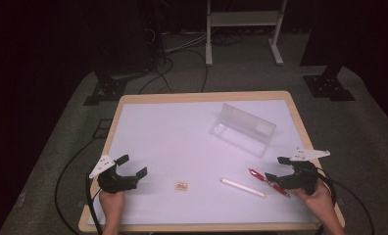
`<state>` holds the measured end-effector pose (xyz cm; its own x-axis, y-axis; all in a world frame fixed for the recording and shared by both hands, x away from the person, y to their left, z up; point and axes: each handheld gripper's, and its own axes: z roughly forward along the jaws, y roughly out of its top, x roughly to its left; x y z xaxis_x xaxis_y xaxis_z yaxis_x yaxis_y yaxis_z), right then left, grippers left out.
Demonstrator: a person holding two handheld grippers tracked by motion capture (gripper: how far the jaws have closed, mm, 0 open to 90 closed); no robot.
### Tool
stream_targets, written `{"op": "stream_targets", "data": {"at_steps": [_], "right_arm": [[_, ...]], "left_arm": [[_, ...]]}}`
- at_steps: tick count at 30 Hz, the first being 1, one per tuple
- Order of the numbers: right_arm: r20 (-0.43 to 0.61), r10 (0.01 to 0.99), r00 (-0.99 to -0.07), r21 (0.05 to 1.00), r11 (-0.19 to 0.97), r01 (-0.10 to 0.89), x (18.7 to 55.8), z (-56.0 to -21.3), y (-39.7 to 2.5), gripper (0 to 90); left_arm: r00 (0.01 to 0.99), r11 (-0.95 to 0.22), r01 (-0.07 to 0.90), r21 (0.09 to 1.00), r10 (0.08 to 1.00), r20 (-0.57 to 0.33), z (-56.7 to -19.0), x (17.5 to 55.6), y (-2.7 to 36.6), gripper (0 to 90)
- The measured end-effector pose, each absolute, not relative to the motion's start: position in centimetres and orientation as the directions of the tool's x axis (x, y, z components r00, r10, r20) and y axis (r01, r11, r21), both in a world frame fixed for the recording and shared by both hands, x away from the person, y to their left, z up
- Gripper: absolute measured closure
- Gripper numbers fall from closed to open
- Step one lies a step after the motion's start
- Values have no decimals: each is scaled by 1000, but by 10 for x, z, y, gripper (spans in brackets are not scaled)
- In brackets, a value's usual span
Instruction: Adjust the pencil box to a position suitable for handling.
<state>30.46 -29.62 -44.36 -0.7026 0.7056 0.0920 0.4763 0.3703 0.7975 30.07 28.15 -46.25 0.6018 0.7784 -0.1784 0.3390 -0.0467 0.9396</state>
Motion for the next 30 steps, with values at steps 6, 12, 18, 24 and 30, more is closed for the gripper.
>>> {"op": "stream_targets", "data": {"at_steps": [6,12,18,24,30], "right_arm": [[81,697,-712,789,392,474,310,-438,-292,150],[72,688,-722,777,416,473,318,-431,-286,151],[72,677,-733,767,432,475,326,-425,-278,151],[67,666,-743,766,443,466,332,-419,-271,151],[70,659,-749,754,457,472,339,-413,-266,151]], "left_arm": [[602,-46,342,939,778,-181,-462,301,282,0],[602,-44,344,938,777,-185,-463,301,282,0],[604,-49,345,937,776,-182,-463,301,281,0],[604,-47,348,936,775,-185,-463,301,281,0],[604,-49,346,937,776,-183,-463,301,281,0]]}}
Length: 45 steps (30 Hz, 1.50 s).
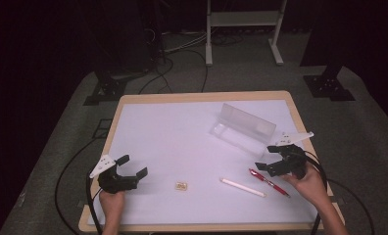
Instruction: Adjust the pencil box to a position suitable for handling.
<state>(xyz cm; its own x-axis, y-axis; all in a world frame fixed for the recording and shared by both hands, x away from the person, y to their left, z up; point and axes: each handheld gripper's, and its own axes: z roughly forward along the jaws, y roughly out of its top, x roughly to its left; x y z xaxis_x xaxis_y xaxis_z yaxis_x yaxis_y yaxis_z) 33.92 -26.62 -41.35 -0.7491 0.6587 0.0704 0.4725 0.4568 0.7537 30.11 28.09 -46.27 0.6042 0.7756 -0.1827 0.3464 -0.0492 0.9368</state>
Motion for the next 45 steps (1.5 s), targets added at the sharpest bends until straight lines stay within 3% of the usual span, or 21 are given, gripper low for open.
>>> {"op": "stream_targets", "data": {"at_steps": [45], "right_arm": [[16,616,-787,717,542,439,381,-389,-230,150]], "left_arm": [[601,-35,355,934,774,-199,-463,302,281,0]]}}
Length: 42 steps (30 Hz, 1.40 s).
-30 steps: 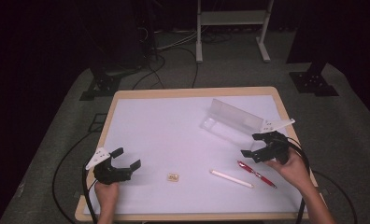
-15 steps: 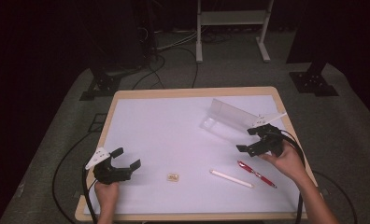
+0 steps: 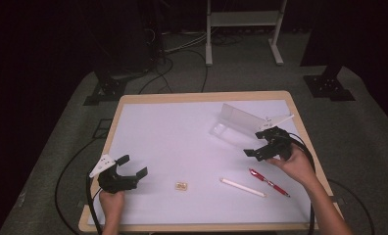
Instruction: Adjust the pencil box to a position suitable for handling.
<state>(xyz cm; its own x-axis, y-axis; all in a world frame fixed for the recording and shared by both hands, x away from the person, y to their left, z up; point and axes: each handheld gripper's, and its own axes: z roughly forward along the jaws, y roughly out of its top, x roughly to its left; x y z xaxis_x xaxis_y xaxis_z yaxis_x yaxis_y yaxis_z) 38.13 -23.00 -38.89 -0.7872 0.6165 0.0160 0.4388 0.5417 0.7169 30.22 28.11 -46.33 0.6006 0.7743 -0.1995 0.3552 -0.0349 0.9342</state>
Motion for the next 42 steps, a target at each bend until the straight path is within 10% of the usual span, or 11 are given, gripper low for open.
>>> {"op": "stream_targets", "data": {"at_steps": [42], "right_arm": [[15,583,-812,623,630,464,425,-409,-193,298]], "left_arm": [[605,-37,356,934,771,-201,-463,302,283,0]]}}
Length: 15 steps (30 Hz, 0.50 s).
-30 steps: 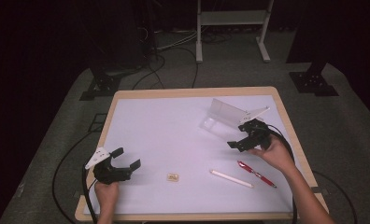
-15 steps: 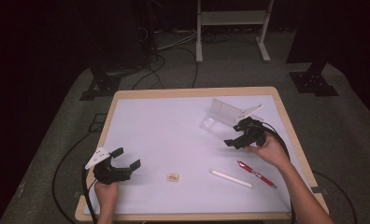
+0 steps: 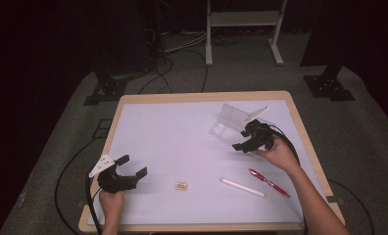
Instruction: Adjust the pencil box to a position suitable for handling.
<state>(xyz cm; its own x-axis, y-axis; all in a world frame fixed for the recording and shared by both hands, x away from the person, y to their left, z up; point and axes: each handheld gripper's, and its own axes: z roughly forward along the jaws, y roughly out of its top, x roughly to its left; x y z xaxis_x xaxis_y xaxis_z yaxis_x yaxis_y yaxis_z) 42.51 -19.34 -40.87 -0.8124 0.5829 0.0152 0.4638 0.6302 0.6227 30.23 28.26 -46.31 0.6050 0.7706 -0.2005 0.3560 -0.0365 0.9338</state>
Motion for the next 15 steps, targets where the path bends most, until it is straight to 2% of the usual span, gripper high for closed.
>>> {"op": "stream_targets", "data": {"at_steps": [15], "right_arm": [[20,603,-798,581,643,500,438,-424,-190,352]], "left_arm": [[604,-33,358,933,770,-204,-463,302,283,0]]}}
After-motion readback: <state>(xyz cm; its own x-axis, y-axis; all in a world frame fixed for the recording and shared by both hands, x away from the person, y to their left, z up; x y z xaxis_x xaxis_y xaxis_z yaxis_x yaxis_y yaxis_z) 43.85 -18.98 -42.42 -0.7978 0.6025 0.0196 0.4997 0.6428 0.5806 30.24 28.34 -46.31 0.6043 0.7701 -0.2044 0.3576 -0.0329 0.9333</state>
